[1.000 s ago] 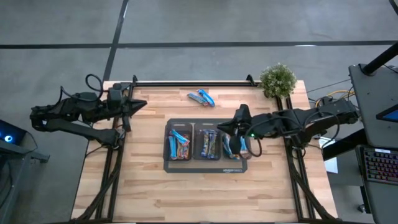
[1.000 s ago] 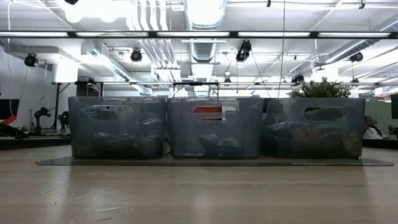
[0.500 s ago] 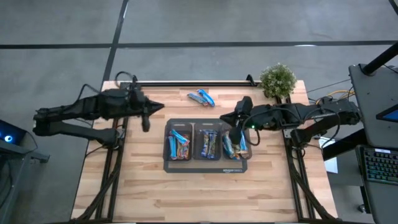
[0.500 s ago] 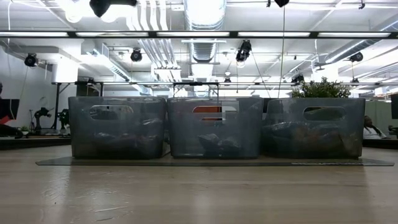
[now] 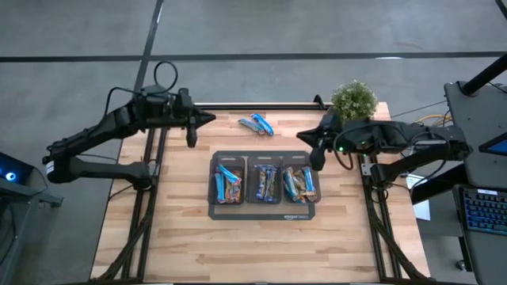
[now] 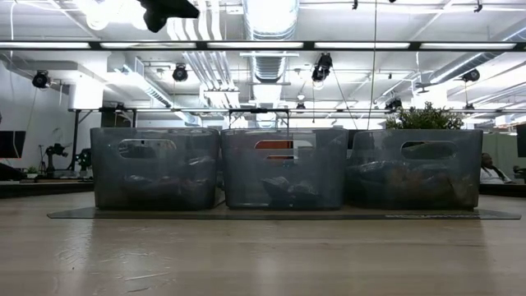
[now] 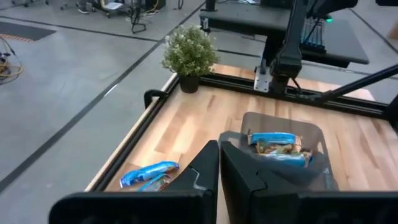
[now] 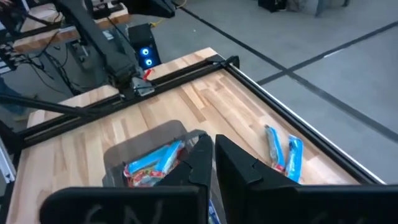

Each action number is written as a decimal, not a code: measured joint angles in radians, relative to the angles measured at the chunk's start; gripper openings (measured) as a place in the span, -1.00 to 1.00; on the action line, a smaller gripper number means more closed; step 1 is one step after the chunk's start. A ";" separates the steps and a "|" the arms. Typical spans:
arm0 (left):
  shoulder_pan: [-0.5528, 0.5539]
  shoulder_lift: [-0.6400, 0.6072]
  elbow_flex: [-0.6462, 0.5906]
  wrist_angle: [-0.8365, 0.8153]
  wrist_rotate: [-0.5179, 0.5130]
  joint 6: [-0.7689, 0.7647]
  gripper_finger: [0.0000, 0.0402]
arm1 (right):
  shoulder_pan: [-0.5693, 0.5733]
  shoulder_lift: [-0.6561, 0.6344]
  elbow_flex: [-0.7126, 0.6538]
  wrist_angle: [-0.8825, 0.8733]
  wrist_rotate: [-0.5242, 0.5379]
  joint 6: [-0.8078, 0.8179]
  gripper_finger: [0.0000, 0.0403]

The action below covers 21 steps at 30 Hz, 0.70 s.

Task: Pick and place Granola Bars by type
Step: Put the red granola bar into the left black bin

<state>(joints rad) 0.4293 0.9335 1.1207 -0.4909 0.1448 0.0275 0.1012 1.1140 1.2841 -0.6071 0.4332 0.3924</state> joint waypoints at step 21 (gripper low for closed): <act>0.096 0.360 0.349 -0.184 0.079 0.117 -0.56 | -0.038 -0.078 -0.049 -0.111 -0.026 0.044 -0.93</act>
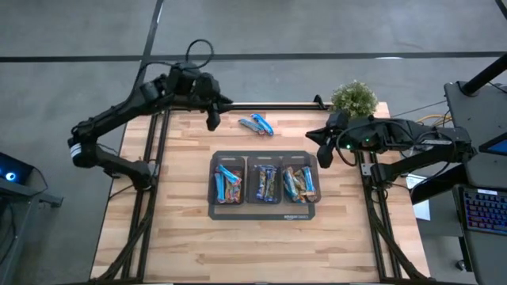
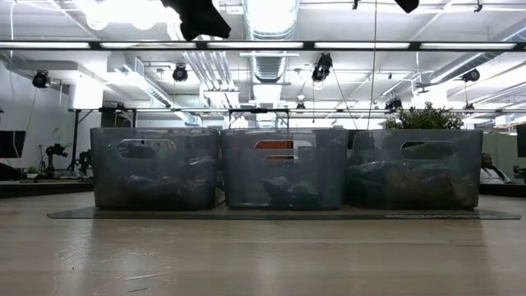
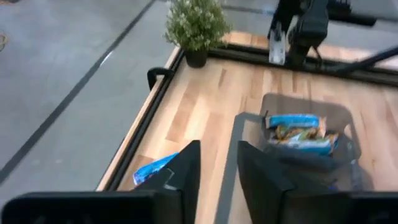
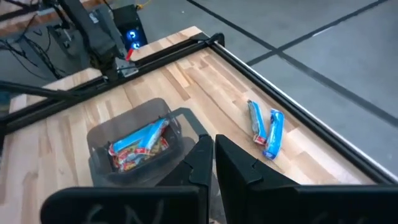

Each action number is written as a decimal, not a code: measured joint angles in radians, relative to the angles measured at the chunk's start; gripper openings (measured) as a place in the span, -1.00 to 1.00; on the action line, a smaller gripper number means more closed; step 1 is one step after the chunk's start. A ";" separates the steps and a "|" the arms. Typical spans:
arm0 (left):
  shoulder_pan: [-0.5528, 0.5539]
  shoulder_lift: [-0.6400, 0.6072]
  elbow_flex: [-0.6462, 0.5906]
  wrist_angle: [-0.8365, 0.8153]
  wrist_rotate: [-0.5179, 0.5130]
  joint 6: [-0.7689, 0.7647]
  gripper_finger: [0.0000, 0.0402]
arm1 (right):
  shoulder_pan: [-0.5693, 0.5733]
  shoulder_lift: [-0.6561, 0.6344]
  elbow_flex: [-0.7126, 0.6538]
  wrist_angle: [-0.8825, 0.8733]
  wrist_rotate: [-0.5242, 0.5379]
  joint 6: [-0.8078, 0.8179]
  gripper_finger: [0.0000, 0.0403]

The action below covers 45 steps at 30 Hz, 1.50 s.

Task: Pick and place Granola Bars by type
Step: Put the red granola bar into the left black bin

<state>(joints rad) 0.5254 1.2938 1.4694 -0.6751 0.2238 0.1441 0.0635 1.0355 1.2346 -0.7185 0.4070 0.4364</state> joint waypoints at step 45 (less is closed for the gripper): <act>0.176 0.592 0.293 -0.209 -0.015 0.657 0.09 | -0.041 0.000 -0.006 -0.004 -0.084 0.141 -0.94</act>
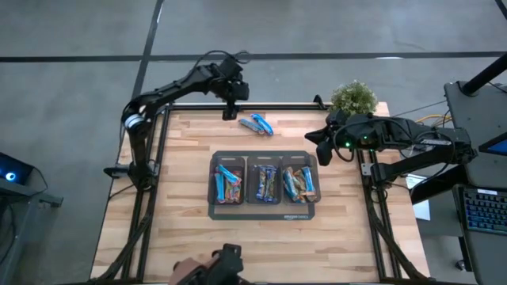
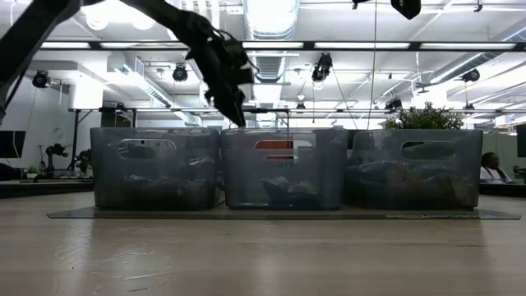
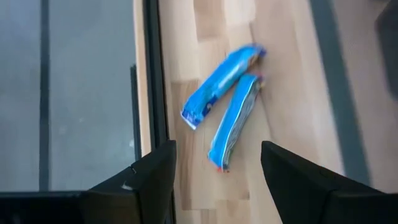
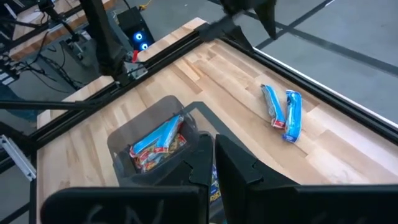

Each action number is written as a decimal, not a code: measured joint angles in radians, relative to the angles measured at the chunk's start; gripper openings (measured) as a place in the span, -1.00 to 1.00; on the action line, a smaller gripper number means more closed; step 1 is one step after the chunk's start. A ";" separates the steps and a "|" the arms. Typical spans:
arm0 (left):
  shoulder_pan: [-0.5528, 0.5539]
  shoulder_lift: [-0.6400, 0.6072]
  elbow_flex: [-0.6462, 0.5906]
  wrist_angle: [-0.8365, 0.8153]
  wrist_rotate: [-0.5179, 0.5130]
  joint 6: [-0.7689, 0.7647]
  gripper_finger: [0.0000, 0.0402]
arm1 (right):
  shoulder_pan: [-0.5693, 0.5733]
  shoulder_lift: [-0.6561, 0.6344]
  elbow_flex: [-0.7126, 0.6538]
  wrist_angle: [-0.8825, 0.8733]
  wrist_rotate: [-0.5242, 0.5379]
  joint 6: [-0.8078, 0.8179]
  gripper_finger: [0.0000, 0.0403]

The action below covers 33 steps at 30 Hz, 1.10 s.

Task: Pick and place Granola Bars by type
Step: Put the red granola bar into the left black bin

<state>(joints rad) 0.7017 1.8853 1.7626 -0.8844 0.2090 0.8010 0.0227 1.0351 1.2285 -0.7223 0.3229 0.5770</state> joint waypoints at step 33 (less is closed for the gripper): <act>0.000 0.246 -0.001 0.038 -0.091 0.213 0.09 | 0.001 0.001 -0.002 -0.052 -0.072 0.021 -0.94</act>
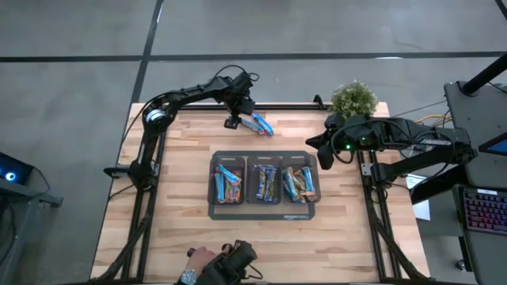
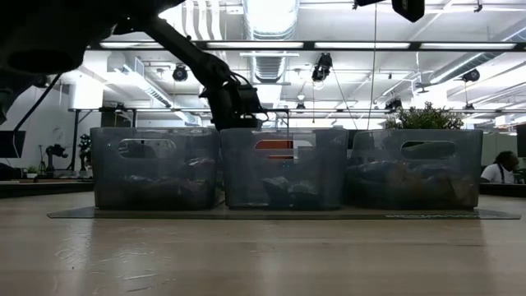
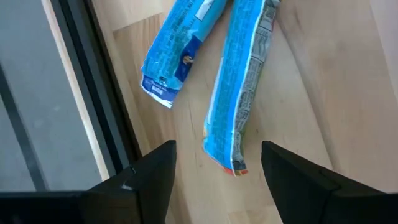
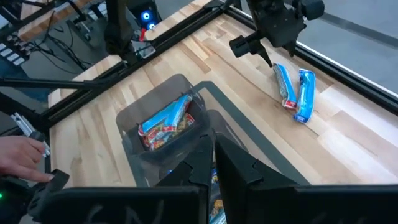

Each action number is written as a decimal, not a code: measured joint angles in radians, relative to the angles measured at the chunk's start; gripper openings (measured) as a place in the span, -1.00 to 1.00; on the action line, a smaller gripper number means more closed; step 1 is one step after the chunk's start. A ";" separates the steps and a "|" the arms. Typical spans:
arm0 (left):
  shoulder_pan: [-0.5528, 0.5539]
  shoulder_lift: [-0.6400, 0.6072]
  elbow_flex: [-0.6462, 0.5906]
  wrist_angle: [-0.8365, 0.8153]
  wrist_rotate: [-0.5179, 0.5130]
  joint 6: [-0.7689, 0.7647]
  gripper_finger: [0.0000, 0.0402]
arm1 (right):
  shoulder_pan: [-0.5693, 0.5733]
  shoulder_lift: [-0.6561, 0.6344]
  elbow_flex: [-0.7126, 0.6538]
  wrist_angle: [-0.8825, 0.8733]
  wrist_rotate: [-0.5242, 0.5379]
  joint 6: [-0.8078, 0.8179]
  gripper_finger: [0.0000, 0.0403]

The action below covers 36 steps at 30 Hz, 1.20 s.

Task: Pick and place Granola Bars by type
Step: Put the red granola bar into the left black bin

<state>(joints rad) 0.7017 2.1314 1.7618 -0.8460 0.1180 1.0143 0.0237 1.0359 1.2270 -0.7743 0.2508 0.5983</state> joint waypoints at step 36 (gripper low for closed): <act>-0.018 0.013 -0.130 0.114 -0.050 -0.029 0.06 | 0.000 0.000 -0.001 -0.008 0.002 -0.007 -0.94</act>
<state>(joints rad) 0.6834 2.1445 1.6314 -0.7319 0.0685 0.9852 0.0235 1.0359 1.2263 -0.7822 0.2528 0.5915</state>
